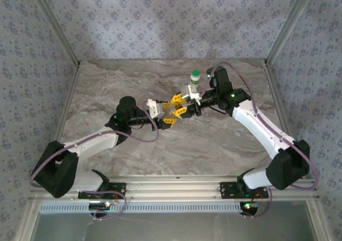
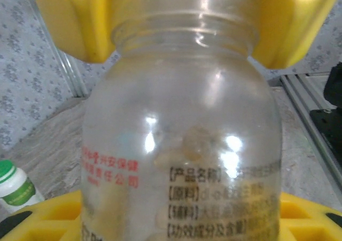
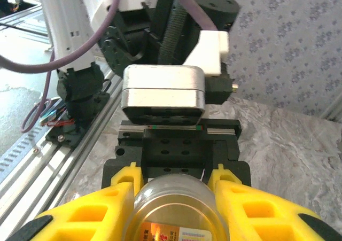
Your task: Sort the pills into containers
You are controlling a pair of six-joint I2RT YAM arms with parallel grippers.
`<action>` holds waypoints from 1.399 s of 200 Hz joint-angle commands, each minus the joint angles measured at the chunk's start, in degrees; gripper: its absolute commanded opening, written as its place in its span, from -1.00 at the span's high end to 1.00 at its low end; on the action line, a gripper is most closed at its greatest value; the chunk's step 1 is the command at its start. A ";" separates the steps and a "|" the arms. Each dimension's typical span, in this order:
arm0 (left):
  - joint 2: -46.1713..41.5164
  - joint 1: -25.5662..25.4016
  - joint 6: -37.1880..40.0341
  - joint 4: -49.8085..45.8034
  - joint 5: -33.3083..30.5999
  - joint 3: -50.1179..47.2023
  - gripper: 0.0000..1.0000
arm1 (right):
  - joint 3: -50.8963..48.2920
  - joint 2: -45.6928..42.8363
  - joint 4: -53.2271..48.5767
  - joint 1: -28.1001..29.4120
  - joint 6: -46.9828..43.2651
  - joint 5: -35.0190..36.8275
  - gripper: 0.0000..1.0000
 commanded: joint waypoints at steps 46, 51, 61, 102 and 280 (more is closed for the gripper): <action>-4.26 0.10 -1.18 14.82 -6.74 3.21 1.00 | -7.11 3.85 9.06 2.14 21.49 3.20 0.98; -4.40 0.04 -0.36 14.44 -7.73 3.20 1.00 | -6.93 4.29 9.75 2.37 25.08 5.44 0.98; -4.86 -0.16 1.53 13.40 -8.64 3.21 1.00 | -5.74 5.32 8.92 2.73 31.13 9.40 0.99; -6.17 -4.15 10.58 9.70 -15.90 3.12 1.00 | -4.57 7.11 8.27 3.09 59.56 25.63 0.99; 2.35 -7.28 13.92 12.33 -25.88 -2.58 1.00 | 2.52 7.43 20.14 4.72 97.81 50.43 0.28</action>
